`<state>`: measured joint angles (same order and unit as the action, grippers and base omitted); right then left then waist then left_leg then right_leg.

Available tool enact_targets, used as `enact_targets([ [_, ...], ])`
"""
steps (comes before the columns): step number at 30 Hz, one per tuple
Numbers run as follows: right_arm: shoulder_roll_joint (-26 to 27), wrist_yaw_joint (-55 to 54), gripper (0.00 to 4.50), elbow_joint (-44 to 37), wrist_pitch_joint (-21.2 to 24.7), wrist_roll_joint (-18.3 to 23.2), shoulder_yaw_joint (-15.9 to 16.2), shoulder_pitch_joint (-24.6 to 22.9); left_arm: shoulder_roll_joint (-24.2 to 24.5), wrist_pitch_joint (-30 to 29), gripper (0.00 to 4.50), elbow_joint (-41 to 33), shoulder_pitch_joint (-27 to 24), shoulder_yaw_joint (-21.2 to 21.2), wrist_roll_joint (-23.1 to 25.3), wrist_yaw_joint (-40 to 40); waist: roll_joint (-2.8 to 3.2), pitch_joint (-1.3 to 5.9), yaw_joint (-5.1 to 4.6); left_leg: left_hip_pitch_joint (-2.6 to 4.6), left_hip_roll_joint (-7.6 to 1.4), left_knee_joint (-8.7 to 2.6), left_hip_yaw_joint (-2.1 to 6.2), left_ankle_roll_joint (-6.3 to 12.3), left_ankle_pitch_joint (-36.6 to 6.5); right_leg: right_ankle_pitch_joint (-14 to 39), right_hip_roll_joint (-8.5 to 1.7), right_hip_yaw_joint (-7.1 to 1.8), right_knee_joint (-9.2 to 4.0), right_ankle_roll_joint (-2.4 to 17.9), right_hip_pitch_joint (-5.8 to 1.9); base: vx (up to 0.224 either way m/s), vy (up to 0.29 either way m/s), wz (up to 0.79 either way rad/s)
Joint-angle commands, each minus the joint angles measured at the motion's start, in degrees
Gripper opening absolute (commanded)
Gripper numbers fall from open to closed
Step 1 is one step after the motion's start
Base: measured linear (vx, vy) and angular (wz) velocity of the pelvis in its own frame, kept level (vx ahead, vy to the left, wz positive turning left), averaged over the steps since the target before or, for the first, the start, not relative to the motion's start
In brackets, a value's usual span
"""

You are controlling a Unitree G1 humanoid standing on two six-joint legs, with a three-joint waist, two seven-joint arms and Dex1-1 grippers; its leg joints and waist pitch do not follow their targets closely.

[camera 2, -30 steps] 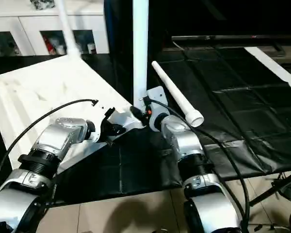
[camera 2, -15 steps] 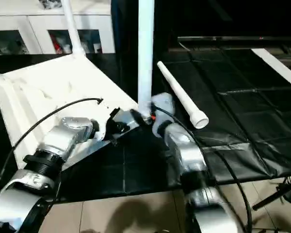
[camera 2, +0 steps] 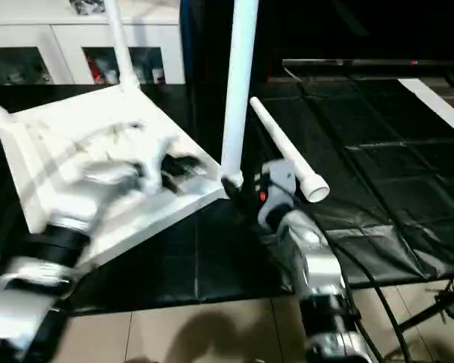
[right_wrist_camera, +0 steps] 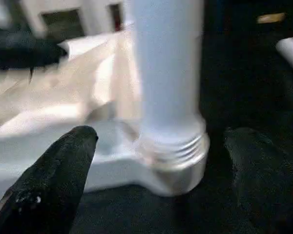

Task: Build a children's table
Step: Rotate table base

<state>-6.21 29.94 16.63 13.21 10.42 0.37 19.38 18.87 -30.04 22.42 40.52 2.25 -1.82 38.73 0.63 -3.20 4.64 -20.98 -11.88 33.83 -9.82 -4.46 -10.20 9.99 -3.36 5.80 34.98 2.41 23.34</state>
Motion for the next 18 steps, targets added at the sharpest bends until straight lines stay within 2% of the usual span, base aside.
enact_targets([
  [1, -0.62, 3.7, 4.5, -2.8, 2.47, -0.2, 3.35, -1.15, 6.64, -3.72, 1.0, -6.15, -3.15, -0.02, 4.83, 0.53, 0.62, 4.06, 0.09, 0.23, -1.4, -3.7, 0.75, 2.17, -9.91, 12.81, -4.71, -3.21, -4.5, 7.69, -3.88, 0.0, 0.0, 0.0],
  [2, -0.74, 4.7, 4.5, -3.28, 3.57, -0.07, 4.37, -1.27, 9.48, -5.18, 1.0, -8.29, -4.4, 0.09, 6.17, 1.37, 0.74, 4.07, -0.02, 0.34, -1.45, -3.75, 0.8, 1.87, -10.28, 13.23, -4.7, -3.2, -4.41, 7.56, -3.78, 0.0, 0.0, 0.0],
  [4, -0.92, 5.56, 4.5, -4.08, 5.44, 0.01, 5.67, -1.46, 13.0, -7.17, 1.0, -10.88, -5.99, 0.13, 7.32, 2.57, 0.94, 3.8, -0.29, 0.86, -1.41, -3.76, 0.59, 1.63, -11.1, 14.53, -4.44, -3.4, -4.81, 7.8, -3.1, 0.0, 0.0, 0.0],
  [5, -0.96, 5.72, 4.5, -4.46, 6.22, 0.03, 6.03, -1.56, 14.12, -7.82, 0.82, -11.68, -6.49, 0.28, 7.37, 2.9, 0.99, 3.75, -0.27, 0.95, -1.47, -3.8, 0.69, 1.33, -11.5, 14.93, -4.47, -3.39, -4.74, 8.01, -3.09, 0.0, 0.0, 0.0],
  [6, -0.96, 5.72, 4.5, -4.46, 6.22, 0.03, 6.03, -1.56, 14.12, -7.82, 0.72, -11.68, -6.49, 0.28, 7.37, 2.9, 1.16, 3.6, 0.17, 1.22, -1.6, -3.86, 0.62, 1.02, -12.61, 16.19, -4.52, -3.52, -4.96, 8.07, -2.77, 0.0, 0.0, 0.0],
  [7, -0.53, 5.29, 4.5, -3.4, 6.48, -0.82, 6.76, -1.13, 15.71, -8.66, 0.65, -12.38, -7.18, 0.28, 7.92, 2.98, 0.67, 3.58, 0.76, 1.69, -1.78, -3.95, 0.6, 0.62, -13.3, 17.01, -4.65, -3.64, -4.85, 8.45, -2.32, 0.0, 0.0, 0.0],
  [8, -0.16, 4.57, 4.5, -2.43, 7.18, -1.5, 7.43, -0.65, 19.52, -9.72, 0.65, -13.03, -8.49, 1.14, 9.78, 3.15, 0.36, 3.42, 0.67, 1.71, -1.76, -4.04, 0.5, 0.42, -14.23, 17.58, -4.59, -3.71, -4.99, 8.54, -2.2, 0.0, 0.0, 0.0],
  [9, 0.18, 3.73, 4.5, -1.34, 7.85, -2.29, 8.02, -0.06, 22.61, -10.11, 0.61, -13.01, -9.6, 1.99, 11.53, 3.2, 0.1, 3.43, 0.42, 0.95, -1.73, -4.42, 0.81, -0.07, -14.39, 17.53, -4.65, -3.73, -4.55, 8.34, -2.87, 0.0, 0.0, 0.0],
  [10, 0.47, 2.95, 4.5, -0.16, 8.53, -3.17, 8.63, 0.63, 24.98, -10.42, 0.51, -12.8, -10.66, 2.59, 12.8, 3.33, 0.57, 3.45, 0.31, 1.09, -1.68, -4.58, 0.94, -0.54, -14.78, 17.66, -4.53, -3.72, -4.52, 7.6, -2.68, 0.0, 0.0, 0.0],
  [11, 0.67, 2.49, 4.5, 0.34, 8.96, -3.58, 9.06, 1.07, 26.16, -11.07, 0.37, -13.09, -11.61, 2.74, 13.06, 3.29, -0.08, 3.34, -0.01, 1.02, -1.59, -4.57, 0.88, -0.85, -14.96, 17.51, -4.58, -3.81, -4.61, 7.37, -2.79, 0.0, 0.0, 0.0],
  [12, 0.96, 2.17, 4.5, 0.79, 9.52, -3.63, 9.14, 1.52, 26.61, -11.45, 0.37, -13.22, -12.32, 2.93, 13.11, 3.35, 0.11, 3.42, 0.2, 1.14, -1.6, -4.51, 0.96, -1.13, -14.7, 17.45, -4.82, -3.87, -4.43, 7.5, -2.8, 0.0, 0.0, 0.0],
  [13, 1.49, 1.62, 4.5, 1.42, 10.82, -3.6, 9.31, 2.4, 27.48, -12.56, 0.26, -13.99, -13.94, 3.38, 13.26, 3.74, 0.48, 3.41, 0.37, 1.41, -1.66, -4.42, 0.8, -1.27, -14.67, 16.77, -4.85, -4.04, -4.57, 7.89, -2.46, 0.0, 0.0, 0.0],
  [18, 2.11, 0.96, 4.5, 3.28, 11.41, -3.67, 9.42, 4.14, 29.13, -13.58, 0.04, -13.99, -16.28, 5.85, 15.77, 3.75, 0.38, 3.52, 0.54, 1.13, -1.65, -4.53, 0.91, -1.44, -14.13, 15.22, -4.96, -4.08, -4.27, 8.03, -2.71, 0.0, 0.0, 0.0],
])
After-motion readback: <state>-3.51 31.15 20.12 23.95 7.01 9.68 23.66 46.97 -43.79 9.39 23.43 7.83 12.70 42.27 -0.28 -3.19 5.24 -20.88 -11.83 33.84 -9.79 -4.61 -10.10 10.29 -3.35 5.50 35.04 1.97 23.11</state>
